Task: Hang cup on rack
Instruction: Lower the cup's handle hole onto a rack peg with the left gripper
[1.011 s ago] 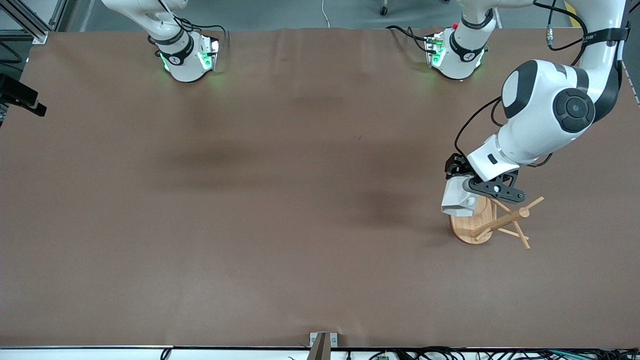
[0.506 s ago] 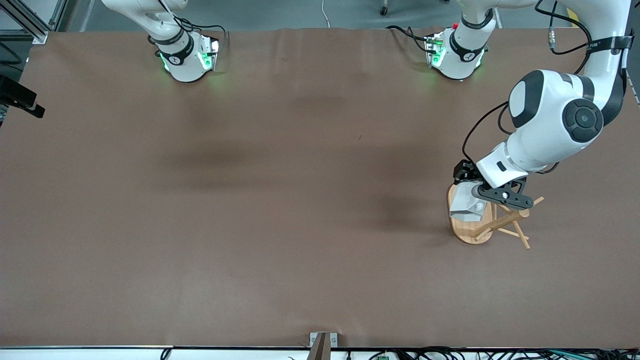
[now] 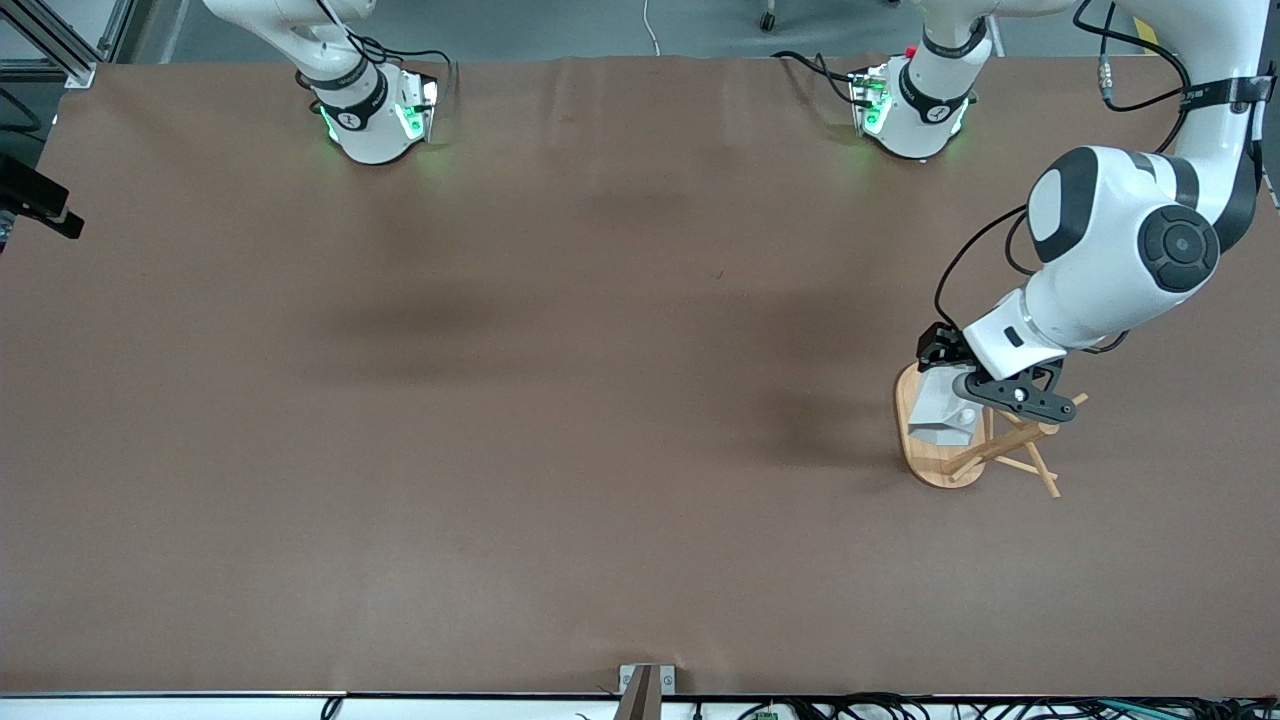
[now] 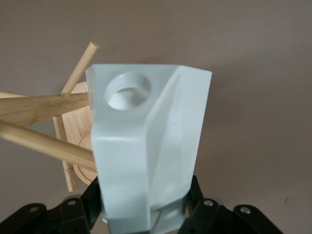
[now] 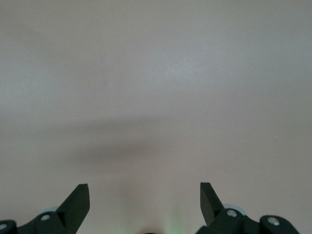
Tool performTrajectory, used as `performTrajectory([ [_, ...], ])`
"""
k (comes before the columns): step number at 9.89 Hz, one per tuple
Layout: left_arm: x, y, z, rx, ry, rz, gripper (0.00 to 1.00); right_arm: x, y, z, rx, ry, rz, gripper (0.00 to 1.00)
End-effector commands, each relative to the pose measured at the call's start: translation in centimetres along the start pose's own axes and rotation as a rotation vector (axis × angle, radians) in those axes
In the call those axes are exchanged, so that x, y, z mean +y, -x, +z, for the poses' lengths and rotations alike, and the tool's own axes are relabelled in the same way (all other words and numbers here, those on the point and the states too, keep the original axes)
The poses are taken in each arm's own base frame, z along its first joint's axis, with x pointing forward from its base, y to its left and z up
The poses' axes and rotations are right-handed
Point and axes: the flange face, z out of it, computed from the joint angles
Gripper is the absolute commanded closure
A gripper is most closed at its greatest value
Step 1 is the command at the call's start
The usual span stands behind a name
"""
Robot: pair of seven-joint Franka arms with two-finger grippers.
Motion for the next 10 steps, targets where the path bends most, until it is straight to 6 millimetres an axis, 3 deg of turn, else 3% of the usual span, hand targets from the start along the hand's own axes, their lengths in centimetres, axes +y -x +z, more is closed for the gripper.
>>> performTrajectory([
  [1, -0.8, 0.1, 1.9, -0.016, 0.004, 0.008, 0.74, 0.0, 0.1, -0.1, 0.006, 0.019, 0.012, 0.00],
  [10, -5.1, 0.6, 2.9, -0.032, -0.004, 0.041, 0.73, -0.2, 0.0, 0.0, 0.006, 0.016, 0.011, 0.00],
])
